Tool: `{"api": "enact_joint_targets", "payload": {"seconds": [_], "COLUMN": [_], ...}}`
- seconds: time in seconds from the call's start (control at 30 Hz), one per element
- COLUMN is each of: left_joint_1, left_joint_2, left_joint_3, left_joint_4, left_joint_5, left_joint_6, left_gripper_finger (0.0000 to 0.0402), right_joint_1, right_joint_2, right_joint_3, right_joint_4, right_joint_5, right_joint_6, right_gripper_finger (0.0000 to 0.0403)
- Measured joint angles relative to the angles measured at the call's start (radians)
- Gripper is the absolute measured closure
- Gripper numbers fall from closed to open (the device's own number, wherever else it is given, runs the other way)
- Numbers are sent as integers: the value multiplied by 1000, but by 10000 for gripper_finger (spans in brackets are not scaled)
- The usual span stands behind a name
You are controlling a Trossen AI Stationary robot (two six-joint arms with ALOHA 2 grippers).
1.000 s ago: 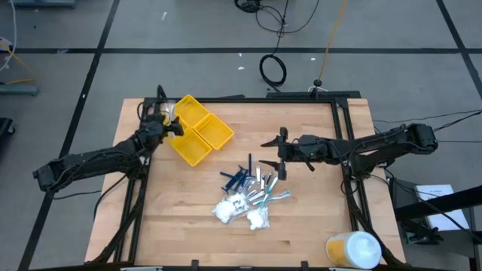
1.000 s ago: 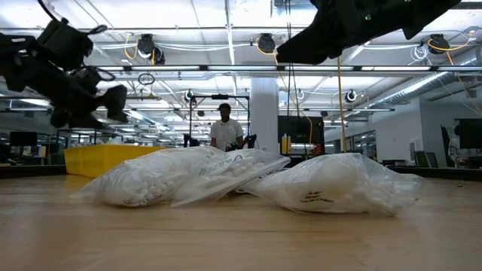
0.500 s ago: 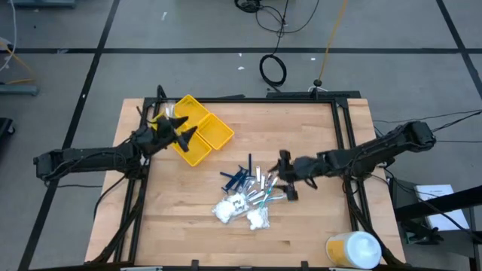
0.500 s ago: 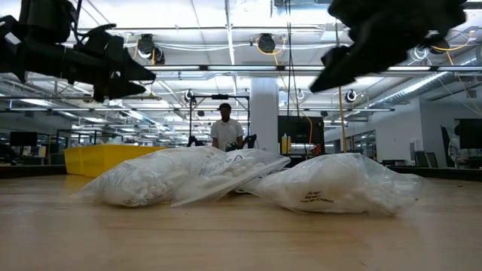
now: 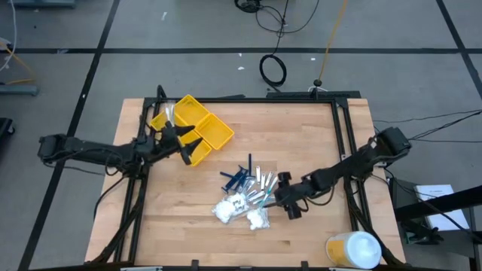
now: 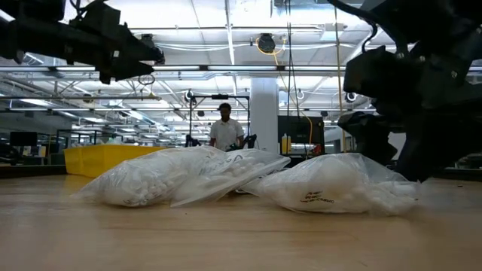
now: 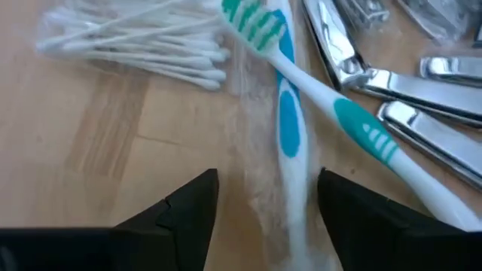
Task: Pick & Place Travel size toiletries
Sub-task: Put the blue toothbrush into the middle left yellow bin
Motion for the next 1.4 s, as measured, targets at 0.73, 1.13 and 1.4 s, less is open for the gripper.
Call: {"api": "enact_joint_targets", "payload": {"seconds": [0.73,1.13,1.4], "left_joint_1": [-58,-57,-57], "left_joint_2": [256,256,355], "left_joint_3": [161,161,161], "left_joint_4": [5,7,195], "left_joint_5": [-58,-51,172], "left_joint_6": [62,81,108], "left_gripper_finger": [123,124,124], "right_joint_1": [2,-4,-146], "right_joint_2": [-193,-491,-412], "right_joint_3": [-6,-5,-79], "right_joint_4": [-135,-35,597], "right_joint_5": [4,83,43], "right_joint_6": [103,-35,-386], "right_gripper_finger": [383,389,392]}}
